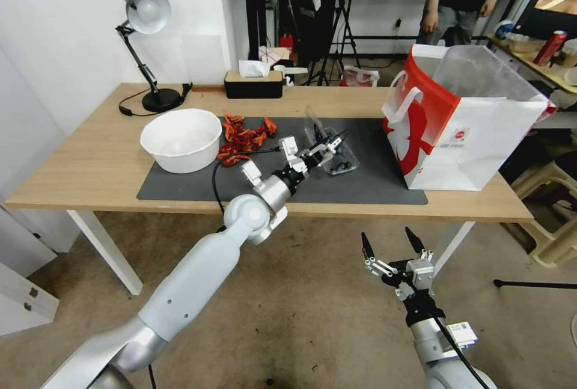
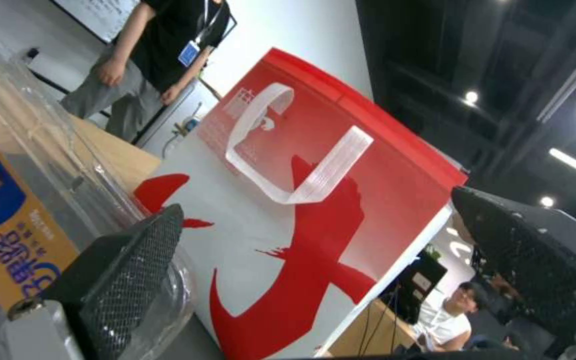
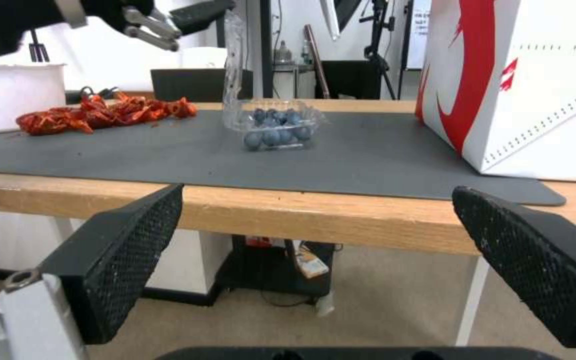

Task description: Close the takeout container lid, then place the container into the takeout bag.

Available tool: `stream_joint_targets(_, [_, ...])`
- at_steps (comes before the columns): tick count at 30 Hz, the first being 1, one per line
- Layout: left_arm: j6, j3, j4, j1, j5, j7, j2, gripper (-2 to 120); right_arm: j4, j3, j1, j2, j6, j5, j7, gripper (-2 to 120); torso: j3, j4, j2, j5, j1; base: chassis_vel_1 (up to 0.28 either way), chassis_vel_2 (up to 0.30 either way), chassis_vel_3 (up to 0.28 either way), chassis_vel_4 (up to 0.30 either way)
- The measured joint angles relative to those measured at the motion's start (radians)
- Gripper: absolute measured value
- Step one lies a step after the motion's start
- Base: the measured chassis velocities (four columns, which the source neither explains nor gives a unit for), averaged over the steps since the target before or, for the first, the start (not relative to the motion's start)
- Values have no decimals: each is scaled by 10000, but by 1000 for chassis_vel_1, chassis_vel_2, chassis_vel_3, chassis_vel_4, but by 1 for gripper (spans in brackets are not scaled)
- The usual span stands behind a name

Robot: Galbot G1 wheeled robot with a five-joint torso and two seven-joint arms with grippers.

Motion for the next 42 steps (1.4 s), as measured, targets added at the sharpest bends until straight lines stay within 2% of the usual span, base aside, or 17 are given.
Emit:
stream_joint_targets(9, [-27,441,682,-424,255,-259,-371,100,35,24,30,15,0,18,1,100,0,1,0,0,1,0,0,0,0])
stream_joint_targets(11, [-8,519,743,-480,338,-463,-413,100,43,30,35,15,1,23,1,100,0,0,0,-1,0,0,0,0,0])
stream_joint_targets(15, [534,549,802,-631,628,-1659,-620,100,43,23,82,34,3,31,2,100,0,0,0,-1,1,0,0,0,0])
stream_joint_targets(19, [685,542,856,-721,671,-1958,-655,100,38,5,97,40,6,31,2,100,0,0,0,0,0,0,0,0,0])
stream_joint_targets(23, [837,554,923,-880,689,-2326,-662,95,41,-1,121,40,7,31,4,100,1,1,0,-1,1,0,0,0,0])
stream_joint_targets(25, [1053,569,925,-972,691,-2726,-665,87,52,-1,131,34,7,31,6,100,0,1,0,-1,1,0,0,0,0])
stream_joint_targets(26, [1053,569,925,-972,691,-2726,-665,87,52,-1,131,34,7,31,6,100,0,1,0,-1,1,0,0,0,0])
stream_joint_targets(29, [1445,558,923,-1059,672,-3320,-715,74,55,-5,139,36,7,31,9,100,1,0,-1,-3,1,0,0,0,0])
stream_joint_targets(30, [1445,558,923,-1059,672,-3320,-715,74,55,-5,139,36,7,31,9,100,1,0,-1,-3,1,0,0,0,0])
stream_joint_targets(32, [1593,558,944,-1106,674,-3616,-730,62,56,-16,151,52,7,28,9,100,0,0,0,-1,1,0,0,0,0])
stream_joint_targets(33, [1593,558,944,-1106,674,-3616,-730,62,56,-16,151,52,7,28,9,100,0,0,0,-1,1,0,0,0,0])
stream_joint_targets(37, [1855,615,966,-1188,765,-4048,-743,43,89,-32,189,56,-6,33,8,100,0,0,0,-1,1,0,0,0,0])
stream_joint_targets(38, [1855,615,966,-1188,765,-4048,-743,43,89,-32,189,56,-6,33,8,100,0,0,0,-1,1,0,0,0,0])
stream_joint_targets(41, [2165,686,967,-1275,976,-4479,-732,28,227,-38,270,-12,-101,181,-10,100,0,0,0,-2,0,0,0,0,0])
stream_joint_targets(42, [2165,686,967,-1275,976,-4479,-732,28,227,-38,270,-12,-101,181,-10,100,0,0,0,-2,0,0,0,0,0])
